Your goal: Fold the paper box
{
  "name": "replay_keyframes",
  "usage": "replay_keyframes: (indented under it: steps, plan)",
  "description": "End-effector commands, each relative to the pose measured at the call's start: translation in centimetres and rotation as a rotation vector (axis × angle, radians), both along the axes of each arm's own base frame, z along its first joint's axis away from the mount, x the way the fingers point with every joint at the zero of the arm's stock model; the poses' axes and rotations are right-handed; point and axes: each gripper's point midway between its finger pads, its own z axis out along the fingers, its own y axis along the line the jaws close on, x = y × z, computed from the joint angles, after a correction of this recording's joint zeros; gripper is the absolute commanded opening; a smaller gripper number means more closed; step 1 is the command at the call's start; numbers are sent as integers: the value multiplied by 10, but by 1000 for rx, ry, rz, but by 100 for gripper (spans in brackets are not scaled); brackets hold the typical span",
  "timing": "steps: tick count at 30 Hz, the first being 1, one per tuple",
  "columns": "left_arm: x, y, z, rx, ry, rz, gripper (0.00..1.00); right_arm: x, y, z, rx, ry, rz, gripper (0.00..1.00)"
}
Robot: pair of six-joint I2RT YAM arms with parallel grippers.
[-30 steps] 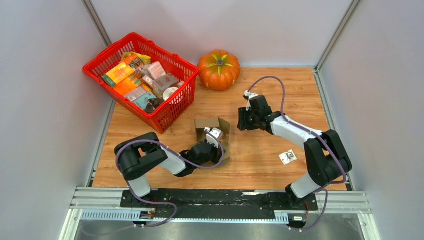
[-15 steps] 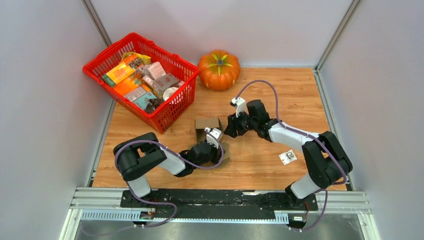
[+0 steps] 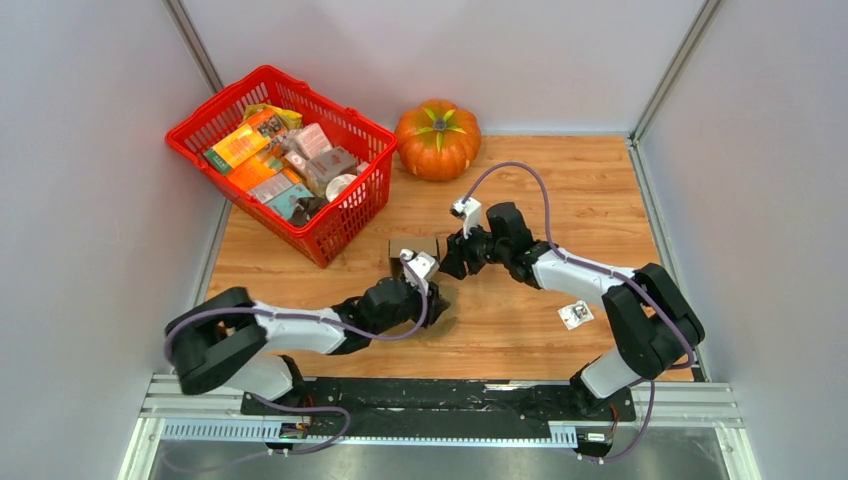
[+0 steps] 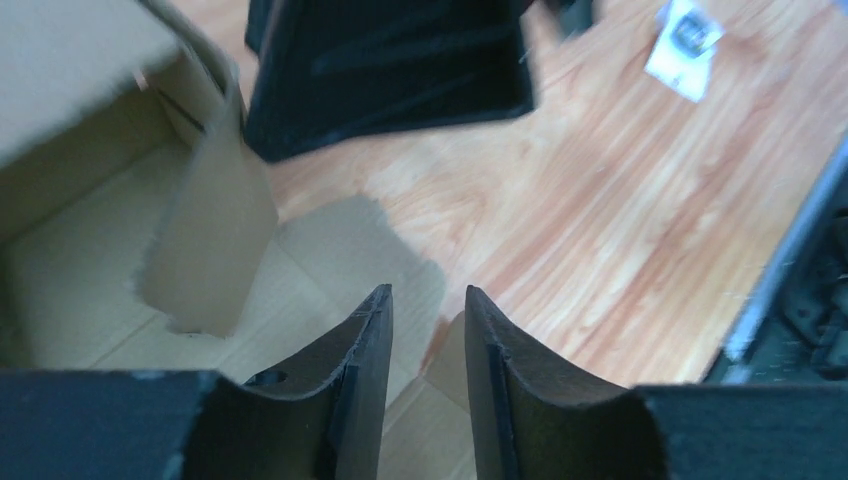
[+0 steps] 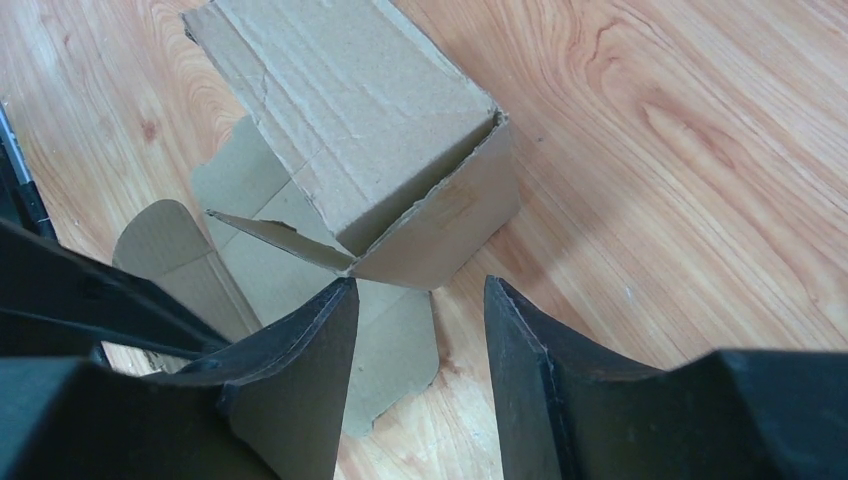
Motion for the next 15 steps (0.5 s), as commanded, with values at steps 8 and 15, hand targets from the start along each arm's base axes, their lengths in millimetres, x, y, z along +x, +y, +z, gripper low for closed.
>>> replay_keyframes:
  steps: [8,15]
  plan:
    - [1,98,54,150,-52,249,19,-1,17,18,24,-133,41,53]
    - [30,152,46,257,-72,506,40,2,22,20,8,-246,-25,52]
